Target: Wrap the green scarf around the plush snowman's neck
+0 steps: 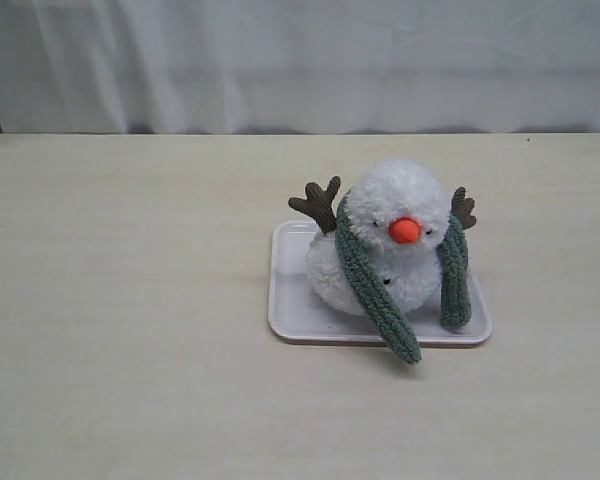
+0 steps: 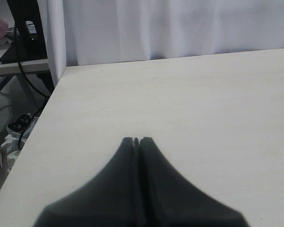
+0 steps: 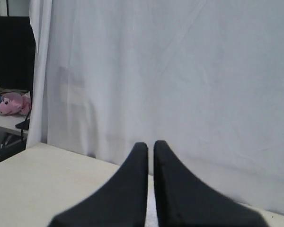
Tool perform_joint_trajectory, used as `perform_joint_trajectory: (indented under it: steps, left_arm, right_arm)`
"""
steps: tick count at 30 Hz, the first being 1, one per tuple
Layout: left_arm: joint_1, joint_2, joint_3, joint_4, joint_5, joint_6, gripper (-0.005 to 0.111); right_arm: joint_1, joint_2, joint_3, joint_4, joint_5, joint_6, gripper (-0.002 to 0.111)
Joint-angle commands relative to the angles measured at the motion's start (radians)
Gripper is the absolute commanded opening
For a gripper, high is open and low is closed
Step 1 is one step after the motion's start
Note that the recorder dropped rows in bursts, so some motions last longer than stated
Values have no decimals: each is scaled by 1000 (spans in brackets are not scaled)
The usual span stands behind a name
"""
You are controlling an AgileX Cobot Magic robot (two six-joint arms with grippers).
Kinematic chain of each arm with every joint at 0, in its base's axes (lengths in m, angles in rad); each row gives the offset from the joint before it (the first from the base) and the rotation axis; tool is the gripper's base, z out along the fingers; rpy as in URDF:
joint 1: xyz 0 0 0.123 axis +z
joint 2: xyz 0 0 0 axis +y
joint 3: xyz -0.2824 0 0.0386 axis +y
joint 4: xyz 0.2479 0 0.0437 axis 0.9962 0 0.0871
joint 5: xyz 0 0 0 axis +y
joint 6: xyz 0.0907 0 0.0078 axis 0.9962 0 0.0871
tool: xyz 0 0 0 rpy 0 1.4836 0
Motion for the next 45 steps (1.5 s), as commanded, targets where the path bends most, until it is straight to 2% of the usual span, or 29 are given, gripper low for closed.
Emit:
perform_joint_trajectory:
  steps: [1, 25, 32, 38, 45]
  left_arm:
    - [1, -2, 2, -4, -12, 1, 0]
    - [1, -2, 2, -4, -14, 1, 0]
    - [1, -2, 2, -4, -14, 1, 0]
    - [1, -2, 2, -4, -14, 1, 0]
    - [1, -2, 2, -4, -12, 1, 0]
  right_arm:
    - [-6, -62, 3, -8, -3, -5, 4]
    - [-6, -104, 3, -8, -2, 1, 4]
    - [-6, -104, 3, -4, -19, 86, 4]
    - [-6, -104, 3, 7, -111, 181, 4]
    - [-6, -104, 3, 135, -118, 189, 4]
